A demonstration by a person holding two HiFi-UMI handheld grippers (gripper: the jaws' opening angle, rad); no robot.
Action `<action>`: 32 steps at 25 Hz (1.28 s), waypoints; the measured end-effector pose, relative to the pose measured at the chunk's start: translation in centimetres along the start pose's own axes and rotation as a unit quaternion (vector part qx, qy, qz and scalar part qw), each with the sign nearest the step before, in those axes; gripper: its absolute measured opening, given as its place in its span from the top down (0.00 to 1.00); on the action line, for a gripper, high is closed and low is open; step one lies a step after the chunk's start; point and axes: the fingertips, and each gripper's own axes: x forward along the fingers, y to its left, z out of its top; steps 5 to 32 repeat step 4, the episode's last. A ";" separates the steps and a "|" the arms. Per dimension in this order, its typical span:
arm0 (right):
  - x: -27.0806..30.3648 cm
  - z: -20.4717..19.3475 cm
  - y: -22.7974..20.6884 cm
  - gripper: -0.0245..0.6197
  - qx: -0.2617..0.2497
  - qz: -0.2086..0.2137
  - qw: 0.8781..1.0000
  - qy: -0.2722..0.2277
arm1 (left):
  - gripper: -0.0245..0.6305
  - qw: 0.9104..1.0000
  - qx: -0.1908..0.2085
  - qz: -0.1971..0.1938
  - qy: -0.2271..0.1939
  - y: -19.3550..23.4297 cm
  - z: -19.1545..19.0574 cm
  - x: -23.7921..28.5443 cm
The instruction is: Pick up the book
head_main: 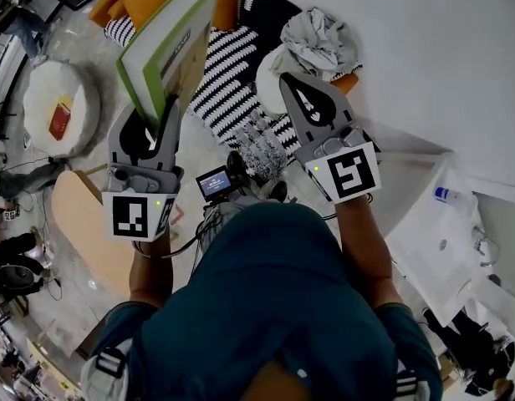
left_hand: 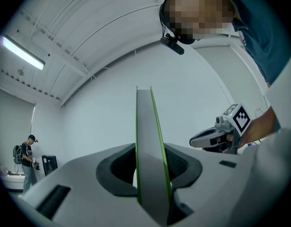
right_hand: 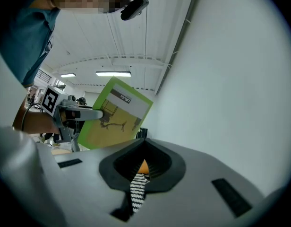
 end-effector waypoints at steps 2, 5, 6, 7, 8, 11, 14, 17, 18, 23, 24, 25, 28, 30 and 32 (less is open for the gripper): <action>-0.8 0.5 0.3 0.94 0.004 0.000 1.000 -0.003 | 0.75 1.000 -0.001 0.004 0.001 -0.5 0.3 -0.5; -1.6 0.9 0.4 0.94 -0.002 0.001 1.000 -0.008 | 0.75 1.000 -0.003 0.007 0.000 -0.9 0.7 -1.0; -1.6 0.9 0.4 0.94 -0.002 0.001 1.000 -0.008 | 0.75 1.000 -0.003 0.007 0.000 -0.9 0.7 -1.0; -1.6 0.9 0.4 0.94 -0.002 0.001 1.000 -0.008 | 0.75 1.000 -0.003 0.007 0.000 -0.9 0.7 -1.0; -1.6 0.9 0.4 0.94 -0.002 0.001 1.000 -0.008 | 0.75 1.000 -0.003 0.007 0.000 -0.9 0.7 -1.0; -1.6 0.9 0.4 0.94 -0.002 0.001 1.000 -0.008 | 0.75 1.000 -0.003 0.007 0.000 -0.9 0.7 -1.0; -1.6 0.9 0.4 0.94 -0.002 0.001 1.000 -0.008 | 0.75 1.000 -0.003 0.007 0.000 -0.9 0.7 -1.0; -1.6 0.9 0.4 0.94 -0.002 0.001 1.000 -0.008 | 0.75 1.000 -0.003 0.007 0.000 -0.9 0.7 -1.0; -1.6 0.9 0.4 0.94 -0.002 0.001 1.000 -0.008 | 0.75 1.000 -0.003 0.007 0.000 -0.9 0.7 -1.0; -1.6 0.9 0.4 0.94 -0.002 0.001 1.000 -0.008 | 0.75 1.000 -0.003 0.007 0.000 -0.9 0.7 -1.0; -1.6 0.9 0.4 0.94 -0.002 0.001 1.000 -0.008 | 0.75 1.000 -0.003 0.007 0.000 -0.9 0.7 -1.0; -1.6 0.9 0.4 0.94 -0.002 0.001 1.000 -0.008 | 0.75 1.000 -0.003 0.007 0.000 -0.9 0.7 -1.0; -1.6 0.9 0.4 0.94 -0.002 0.001 1.000 -0.008 | 0.75 1.000 -0.003 0.007 0.000 -0.9 0.7 -1.0; -1.6 0.9 0.4 0.94 -0.002 0.001 1.000 -0.008 | 0.75 1.000 -0.003 0.007 0.000 -0.9 0.7 -1.0; -1.6 0.9 0.4 0.94 -0.002 0.001 1.000 -0.008 | 0.75 1.000 -0.003 0.007 0.000 -0.9 0.7 -1.0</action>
